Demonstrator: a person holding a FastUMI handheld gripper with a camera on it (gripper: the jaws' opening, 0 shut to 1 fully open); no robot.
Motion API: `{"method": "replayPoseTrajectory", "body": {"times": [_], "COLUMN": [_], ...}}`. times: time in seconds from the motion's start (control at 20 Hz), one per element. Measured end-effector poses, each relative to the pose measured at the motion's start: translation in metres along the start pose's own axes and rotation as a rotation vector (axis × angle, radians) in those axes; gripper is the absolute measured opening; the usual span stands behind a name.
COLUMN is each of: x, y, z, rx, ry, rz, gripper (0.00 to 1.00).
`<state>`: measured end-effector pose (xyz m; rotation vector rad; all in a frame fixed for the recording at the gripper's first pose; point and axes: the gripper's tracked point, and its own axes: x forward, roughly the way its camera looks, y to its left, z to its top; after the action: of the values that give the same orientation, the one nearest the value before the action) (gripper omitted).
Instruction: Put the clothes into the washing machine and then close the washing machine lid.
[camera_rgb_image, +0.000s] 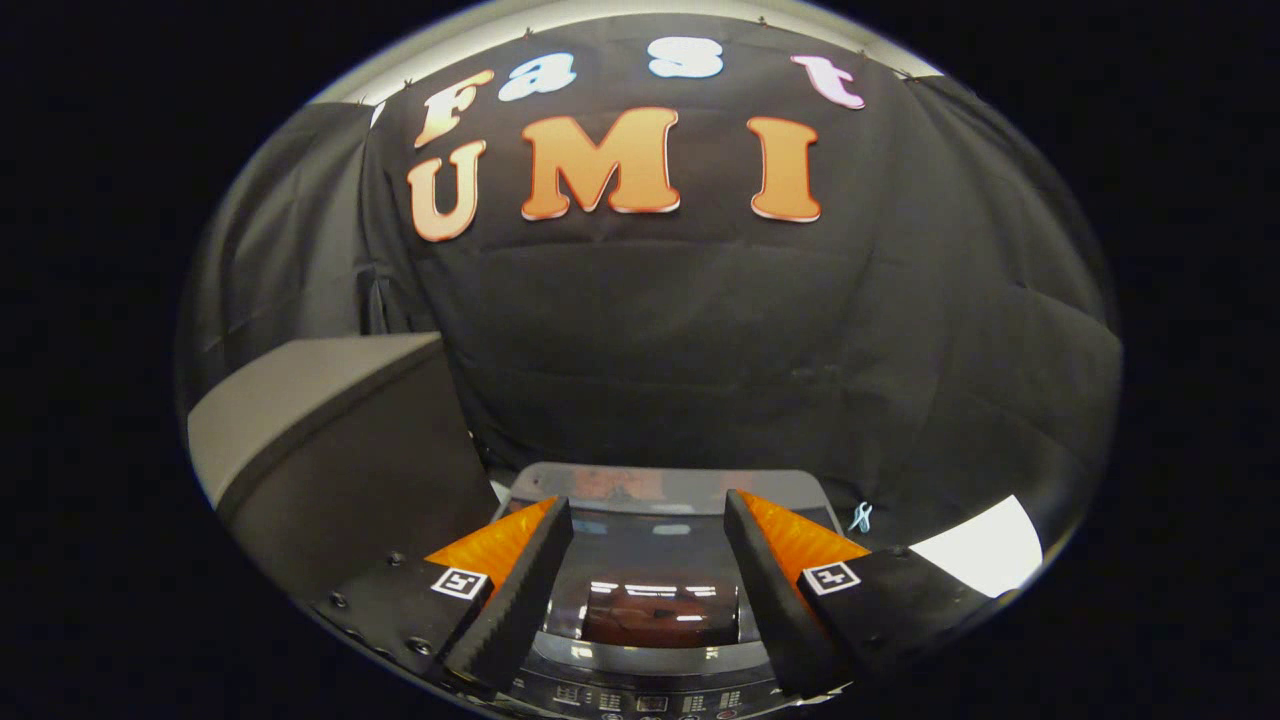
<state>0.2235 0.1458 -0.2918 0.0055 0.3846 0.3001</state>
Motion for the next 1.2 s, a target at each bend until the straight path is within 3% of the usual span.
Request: {"method": "replayPoseTrajectory", "body": {"times": [0.6,0.9,1.2], "x": [-0.183,-0.276,-0.33], "y": [0.019,-0.017,-0.052], "z": [0.13,0.17,0.195], "rx": [0.107,0.069,0.04], "ry": [-0.238,-0.343,-0.384], "rz": [-0.106,-0.174,-0.193], "gripper": [0.99,0.98,0.98]}}
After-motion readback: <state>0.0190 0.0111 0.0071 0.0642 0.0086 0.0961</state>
